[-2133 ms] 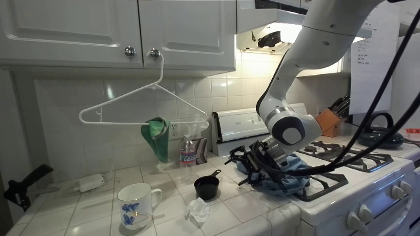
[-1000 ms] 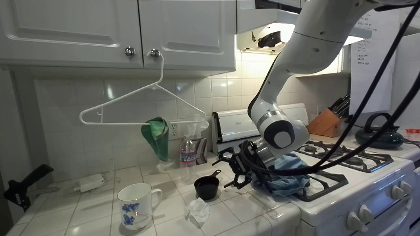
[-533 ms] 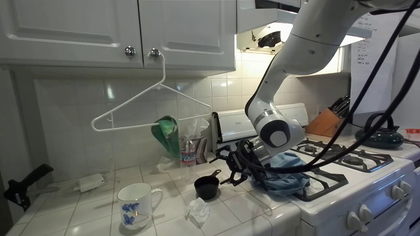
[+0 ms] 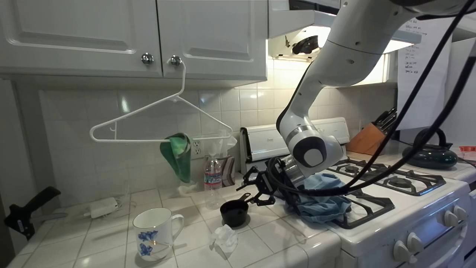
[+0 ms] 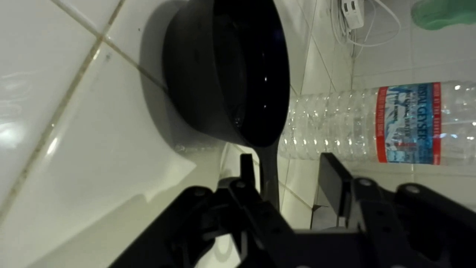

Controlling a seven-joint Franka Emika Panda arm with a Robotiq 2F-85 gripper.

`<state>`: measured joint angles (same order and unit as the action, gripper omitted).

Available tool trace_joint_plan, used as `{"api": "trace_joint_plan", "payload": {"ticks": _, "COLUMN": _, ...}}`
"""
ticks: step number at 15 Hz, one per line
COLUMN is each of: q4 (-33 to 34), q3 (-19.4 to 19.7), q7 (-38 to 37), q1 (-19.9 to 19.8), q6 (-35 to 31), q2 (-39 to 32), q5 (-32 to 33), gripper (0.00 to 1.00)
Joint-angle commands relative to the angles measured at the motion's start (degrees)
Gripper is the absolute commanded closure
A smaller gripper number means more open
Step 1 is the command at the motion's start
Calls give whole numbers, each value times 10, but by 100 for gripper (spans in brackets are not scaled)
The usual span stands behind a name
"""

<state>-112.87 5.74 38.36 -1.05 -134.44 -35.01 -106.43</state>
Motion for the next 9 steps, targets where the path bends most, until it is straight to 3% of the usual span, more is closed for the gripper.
{"api": "trace_joint_plan", "payload": {"ticks": 1, "q4": 15, "q3": 1, "q7": -18, "q1": 2, "q6": 5, "q2": -13, "q5": 5, "gripper": 51}}
{"api": "trace_joint_plan", "payload": {"ticks": 5, "q4": 15, "q3": 1, "q7": -19, "q1": 2, "q6": 5, "q2": -14, "q5": 5, "gripper": 81}}
{"api": "trace_joint_plan", "payload": {"ticks": 9, "q4": 15, "q3": 1, "q7": -21, "q1": 3, "q6": 5, "q2": -15, "q5": 5, "gripper": 86}}
